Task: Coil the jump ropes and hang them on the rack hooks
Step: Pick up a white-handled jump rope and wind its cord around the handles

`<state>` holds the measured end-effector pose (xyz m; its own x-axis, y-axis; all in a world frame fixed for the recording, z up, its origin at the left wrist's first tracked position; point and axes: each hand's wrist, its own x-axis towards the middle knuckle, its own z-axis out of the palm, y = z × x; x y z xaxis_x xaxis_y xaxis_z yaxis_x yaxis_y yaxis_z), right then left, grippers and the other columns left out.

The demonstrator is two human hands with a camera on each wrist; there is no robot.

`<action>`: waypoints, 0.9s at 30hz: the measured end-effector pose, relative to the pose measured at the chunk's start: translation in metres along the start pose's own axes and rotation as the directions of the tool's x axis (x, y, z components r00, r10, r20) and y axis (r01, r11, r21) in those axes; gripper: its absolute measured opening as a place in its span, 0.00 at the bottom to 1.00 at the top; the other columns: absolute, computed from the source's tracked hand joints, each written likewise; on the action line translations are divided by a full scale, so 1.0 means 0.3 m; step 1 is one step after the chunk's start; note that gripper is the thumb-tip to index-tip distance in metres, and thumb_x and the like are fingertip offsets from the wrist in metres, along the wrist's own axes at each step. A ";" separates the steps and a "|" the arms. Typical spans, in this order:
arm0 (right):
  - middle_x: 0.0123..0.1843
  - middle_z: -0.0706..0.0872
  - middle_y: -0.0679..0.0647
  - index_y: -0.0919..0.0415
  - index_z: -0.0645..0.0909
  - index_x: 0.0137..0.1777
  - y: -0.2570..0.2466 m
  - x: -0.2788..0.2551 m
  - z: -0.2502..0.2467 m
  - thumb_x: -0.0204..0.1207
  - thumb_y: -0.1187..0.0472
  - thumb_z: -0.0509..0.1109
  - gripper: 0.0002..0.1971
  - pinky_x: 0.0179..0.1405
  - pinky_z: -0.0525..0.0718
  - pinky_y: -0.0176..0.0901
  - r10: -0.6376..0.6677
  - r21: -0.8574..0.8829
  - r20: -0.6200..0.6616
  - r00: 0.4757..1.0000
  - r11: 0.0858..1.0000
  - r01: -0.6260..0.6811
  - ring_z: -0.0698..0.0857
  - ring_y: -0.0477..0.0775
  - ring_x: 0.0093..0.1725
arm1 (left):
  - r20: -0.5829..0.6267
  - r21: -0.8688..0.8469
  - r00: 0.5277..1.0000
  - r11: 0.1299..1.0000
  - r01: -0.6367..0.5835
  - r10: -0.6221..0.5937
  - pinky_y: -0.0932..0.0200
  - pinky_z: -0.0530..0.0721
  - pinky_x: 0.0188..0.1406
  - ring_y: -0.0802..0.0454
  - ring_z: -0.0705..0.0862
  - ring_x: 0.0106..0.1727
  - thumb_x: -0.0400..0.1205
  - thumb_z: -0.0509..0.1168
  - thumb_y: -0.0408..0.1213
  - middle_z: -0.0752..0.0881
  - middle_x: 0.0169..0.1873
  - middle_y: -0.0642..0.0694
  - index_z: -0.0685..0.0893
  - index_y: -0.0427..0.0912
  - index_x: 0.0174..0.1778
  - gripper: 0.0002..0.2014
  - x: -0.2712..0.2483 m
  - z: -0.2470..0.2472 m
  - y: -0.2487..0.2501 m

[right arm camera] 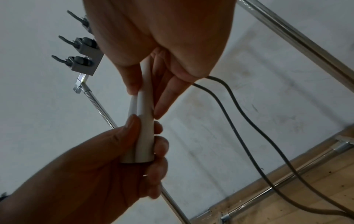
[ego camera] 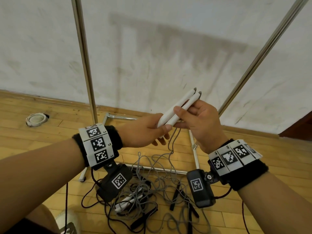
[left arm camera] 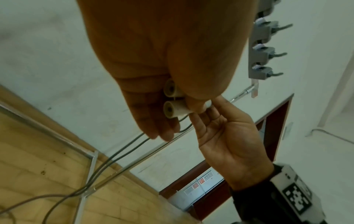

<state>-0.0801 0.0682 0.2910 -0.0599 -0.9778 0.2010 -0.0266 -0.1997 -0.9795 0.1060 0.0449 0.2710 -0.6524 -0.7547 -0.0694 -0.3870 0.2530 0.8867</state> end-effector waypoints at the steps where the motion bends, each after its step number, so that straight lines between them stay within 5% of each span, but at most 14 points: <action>1: 0.45 0.93 0.60 0.68 0.83 0.52 0.000 -0.001 0.002 0.77 0.69 0.74 0.06 0.38 0.91 0.51 -0.002 0.004 -0.005 1.000 1.000 0.002 0.93 0.61 0.45 | -0.020 -0.057 1.000 0.998 0.001 -0.002 0.51 0.92 0.46 0.51 0.91 0.45 0.90 0.58 0.44 0.89 0.48 0.44 0.77 0.41 0.65 0.13 0.000 0.004 0.001; 7: 0.49 0.92 0.58 0.64 0.81 0.56 0.000 -0.005 -0.014 0.76 0.68 0.75 0.11 0.40 0.91 0.49 -0.018 0.014 0.098 0.995 1.000 0.017 0.92 0.59 0.50 | -0.055 -0.022 0.997 0.998 -0.051 0.049 0.54 0.85 0.37 0.52 0.82 0.32 0.90 0.59 0.40 0.85 0.36 0.48 0.79 0.32 0.57 0.13 -0.004 -0.011 0.024; 9: 0.47 0.92 0.55 0.59 0.82 0.55 0.000 -0.005 -0.047 0.72 0.63 0.77 0.13 0.38 0.90 0.47 -0.026 -0.106 0.138 0.990 0.994 0.041 0.91 0.56 0.48 | -0.081 -0.036 0.995 0.997 -0.066 0.063 0.54 0.83 0.36 0.51 0.81 0.32 0.89 0.60 0.40 0.84 0.35 0.46 0.80 0.31 0.56 0.13 -0.006 -0.032 0.039; 13: 0.36 0.79 0.46 0.48 0.75 0.45 0.035 0.017 -0.118 0.67 0.53 0.80 0.14 0.36 0.82 0.43 -0.199 -0.512 -0.080 0.977 0.849 0.131 0.79 0.45 0.36 | -0.076 -0.075 0.993 0.993 -0.093 0.088 0.54 0.81 0.36 0.51 0.79 0.31 0.89 0.59 0.39 0.83 0.34 0.46 0.79 0.30 0.55 0.13 -0.017 -0.067 0.067; 15: 0.45 0.75 0.44 0.37 0.72 0.48 0.051 0.031 -0.131 0.67 0.46 0.79 0.17 0.45 0.81 0.44 -0.184 -0.533 -0.113 0.976 0.841 0.096 0.76 0.44 0.45 | -0.022 -0.089 0.994 0.990 -0.106 0.105 0.56 0.81 0.35 0.52 0.78 0.30 0.90 0.59 0.40 0.83 0.33 0.46 0.79 0.30 0.55 0.14 -0.024 -0.074 0.080; 18: 0.58 0.77 0.41 0.22 0.75 0.53 0.073 0.041 -0.138 0.78 0.48 0.71 0.14 0.65 0.79 0.51 -0.126 -0.532 0.048 0.991 0.836 0.132 0.77 0.50 0.65 | 0.051 -0.116 0.990 0.985 -0.123 0.130 0.58 0.80 0.34 0.49 0.78 0.31 0.88 0.60 0.42 0.82 0.34 0.44 0.79 0.30 0.55 0.15 -0.033 -0.074 0.095; 20: 0.51 0.87 0.41 0.33 0.82 0.49 0.075 0.039 -0.139 0.84 0.48 0.63 0.07 0.66 0.78 0.45 -0.102 -0.511 0.087 0.991 0.849 0.132 0.82 0.53 0.64 | 0.021 -0.117 0.990 0.984 -0.136 0.140 0.58 0.80 0.33 0.49 0.78 0.30 0.89 0.59 0.40 0.82 0.34 0.44 0.80 0.31 0.54 0.13 -0.035 -0.074 0.096; 22: 0.40 0.91 0.43 0.42 0.81 0.35 0.076 0.031 -0.150 0.84 0.44 0.60 0.17 0.58 0.82 0.44 -0.056 -0.488 0.080 0.995 0.868 0.089 0.89 0.50 0.53 | -0.077 -0.110 0.990 0.985 -0.130 0.122 0.58 0.80 0.33 0.51 0.79 0.30 0.90 0.59 0.38 0.83 0.33 0.45 0.81 0.34 0.52 0.10 -0.030 -0.083 0.089; 25: 0.25 0.82 0.44 0.51 0.79 0.33 0.064 0.024 -0.157 0.81 0.41 0.63 0.19 0.41 0.88 0.61 -0.032 -0.443 0.064 0.997 0.895 0.057 0.86 0.47 0.26 | -0.228 -0.125 0.973 0.990 -0.071 0.041 0.57 0.81 0.33 0.52 0.79 0.28 0.89 0.60 0.38 0.84 0.33 0.46 0.82 0.35 0.52 0.10 -0.017 -0.109 0.067; 27: 0.23 0.74 0.43 0.56 0.79 0.39 0.053 0.025 -0.156 0.78 0.40 0.64 0.19 0.31 0.85 0.58 -0.029 -0.387 0.038 0.999 0.921 0.041 0.77 0.46 0.21 | -0.299 -0.133 0.954 0.991 -0.030 -0.012 0.57 0.80 0.33 0.53 0.79 0.27 0.90 0.60 0.38 0.84 0.33 0.45 0.83 0.34 0.52 0.11 -0.007 -0.128 0.048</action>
<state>-0.1277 0.0607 0.2777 -0.0207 -0.9734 0.2284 -0.4136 -0.1996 -0.8883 0.1268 0.0269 0.3016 -0.4235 -0.9039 0.0600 -0.2776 0.1926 0.9412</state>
